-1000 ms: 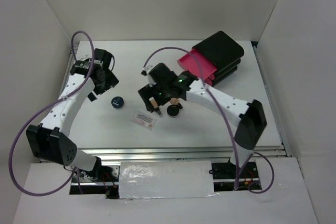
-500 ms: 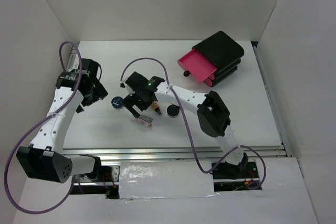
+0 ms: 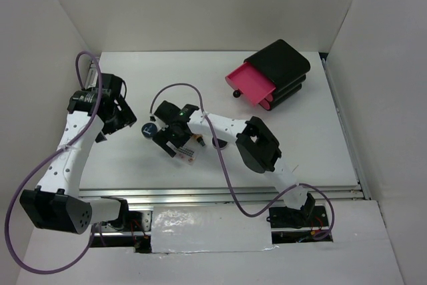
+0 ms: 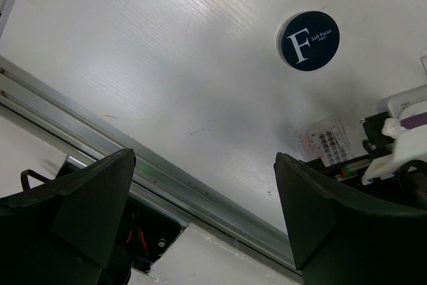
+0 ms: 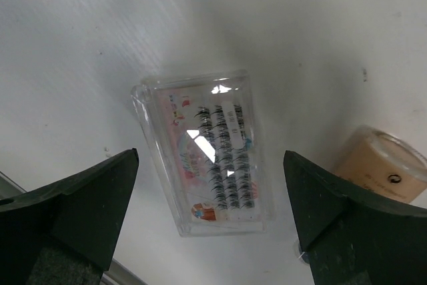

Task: Organize the makeup

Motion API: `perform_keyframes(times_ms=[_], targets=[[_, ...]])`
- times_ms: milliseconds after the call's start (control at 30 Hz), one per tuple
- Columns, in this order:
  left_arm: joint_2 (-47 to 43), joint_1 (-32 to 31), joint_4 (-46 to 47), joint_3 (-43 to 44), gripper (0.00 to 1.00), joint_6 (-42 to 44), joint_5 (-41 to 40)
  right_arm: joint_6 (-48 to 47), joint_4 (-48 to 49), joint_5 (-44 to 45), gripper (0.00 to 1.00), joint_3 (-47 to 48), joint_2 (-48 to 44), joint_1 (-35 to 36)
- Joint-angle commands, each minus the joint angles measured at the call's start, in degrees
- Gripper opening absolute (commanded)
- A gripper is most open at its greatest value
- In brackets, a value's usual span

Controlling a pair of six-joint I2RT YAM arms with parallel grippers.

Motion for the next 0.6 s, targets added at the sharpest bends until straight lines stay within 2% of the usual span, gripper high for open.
perform_keyframes(times_ms=[0,133,333,467,567], targets=[[-1.1,0.5,0.4,0.5,0.99,1.4,1.3,-0.6,0.1,1.3,0.97,-1.1,0.0,1.6],[-1.4,1.0,1.6,-1.1,0.99,1.8,2.3,-0.3,0.5,1.7,0.96,-2.0,1.0,1.8],[-1.6,1.3,2.2,-1.9,0.99,2.4,3.1,0.5,1.3,4.4,0.84,-2.6,1.8,2.7],[-1.9,1.8,3.2,-3.0,0.99,2.7,3.3,1.2,2.1,5.4,0.72,-3.6,2.2,3.5],[-2.0,2.3,3.1,-2.9,0.99,2.9,3.5,1.2,1.6,4.5,0.56,-2.7,1.7,4.4]])
